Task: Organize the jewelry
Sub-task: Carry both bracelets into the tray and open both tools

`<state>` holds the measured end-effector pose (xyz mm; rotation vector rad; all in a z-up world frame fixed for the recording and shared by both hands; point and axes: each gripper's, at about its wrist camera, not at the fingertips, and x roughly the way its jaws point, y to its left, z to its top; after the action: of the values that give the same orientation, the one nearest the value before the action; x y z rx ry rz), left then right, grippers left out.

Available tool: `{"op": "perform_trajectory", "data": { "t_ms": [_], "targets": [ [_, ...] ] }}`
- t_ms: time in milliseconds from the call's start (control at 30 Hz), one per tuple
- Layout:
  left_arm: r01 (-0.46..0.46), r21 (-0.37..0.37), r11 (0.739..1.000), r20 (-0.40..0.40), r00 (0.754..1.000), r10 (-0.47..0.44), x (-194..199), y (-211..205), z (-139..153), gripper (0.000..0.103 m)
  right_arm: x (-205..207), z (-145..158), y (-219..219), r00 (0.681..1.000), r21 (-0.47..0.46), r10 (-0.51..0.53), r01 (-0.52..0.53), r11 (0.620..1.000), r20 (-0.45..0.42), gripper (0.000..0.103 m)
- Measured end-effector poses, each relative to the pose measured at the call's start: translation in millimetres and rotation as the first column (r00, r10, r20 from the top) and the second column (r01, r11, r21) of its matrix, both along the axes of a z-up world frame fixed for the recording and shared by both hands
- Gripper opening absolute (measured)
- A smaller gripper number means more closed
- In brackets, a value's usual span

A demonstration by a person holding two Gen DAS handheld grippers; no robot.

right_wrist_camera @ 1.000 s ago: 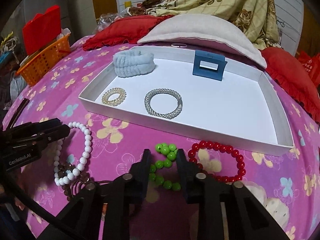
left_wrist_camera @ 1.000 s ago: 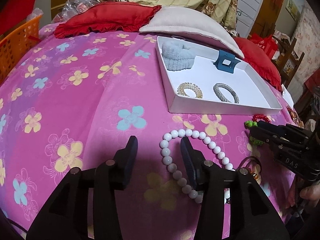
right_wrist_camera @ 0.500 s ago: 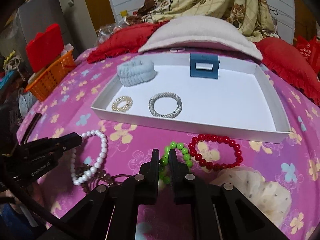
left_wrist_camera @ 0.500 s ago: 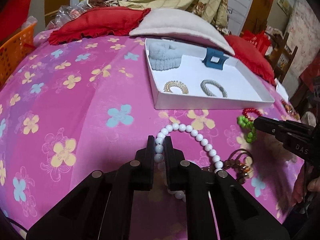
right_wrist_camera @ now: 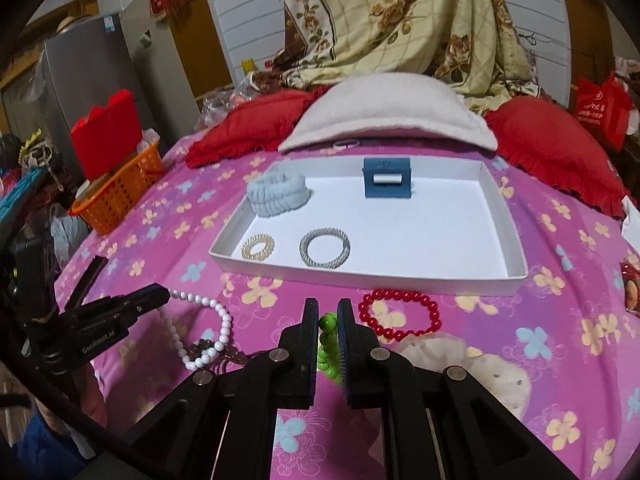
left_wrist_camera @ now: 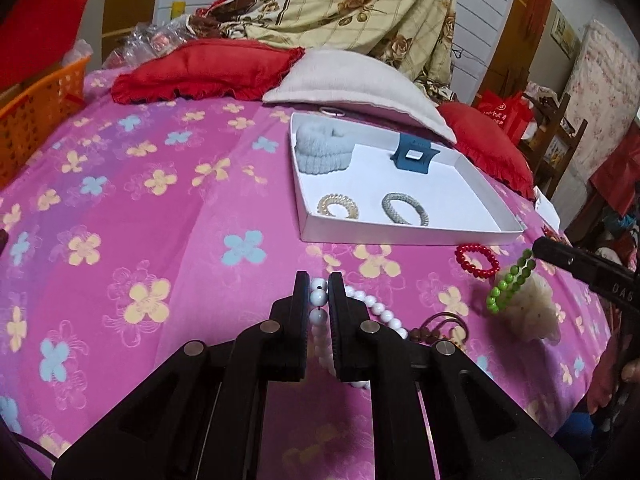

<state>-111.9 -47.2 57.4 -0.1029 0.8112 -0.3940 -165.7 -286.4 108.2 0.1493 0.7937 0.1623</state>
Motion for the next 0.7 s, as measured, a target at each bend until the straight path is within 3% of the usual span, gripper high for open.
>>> {"op": "perform_trajectory", "data": {
  "t_ms": [267, 533, 700],
  "targets": [
    [0.019, -0.018, 1.000, 0.027, 0.999, -0.018, -14.5, 2.5, 29.7, 0.008, -6.7, 20.3, -7.4, 0.999, -0.012, -0.001, 0.002, 1.000, 0.037, 0.008],
    [0.038, -0.052, 0.998, 0.037, 0.999, -0.036, -1.7, 4.1, 66.7, 0.008, 1.9, 30.4, -17.7, 0.999, -0.008, -0.007, 0.007, 1.000, 0.052, 0.008],
    [0.062, -0.033, 0.998, 0.052, 0.997, -0.060, 12.5, -8.0, 90.3, 0.008, 21.4, 34.9, -21.3, 0.999, 0.011, 0.004, -0.005, 1.000, 0.049, 0.009]
  ]
}}
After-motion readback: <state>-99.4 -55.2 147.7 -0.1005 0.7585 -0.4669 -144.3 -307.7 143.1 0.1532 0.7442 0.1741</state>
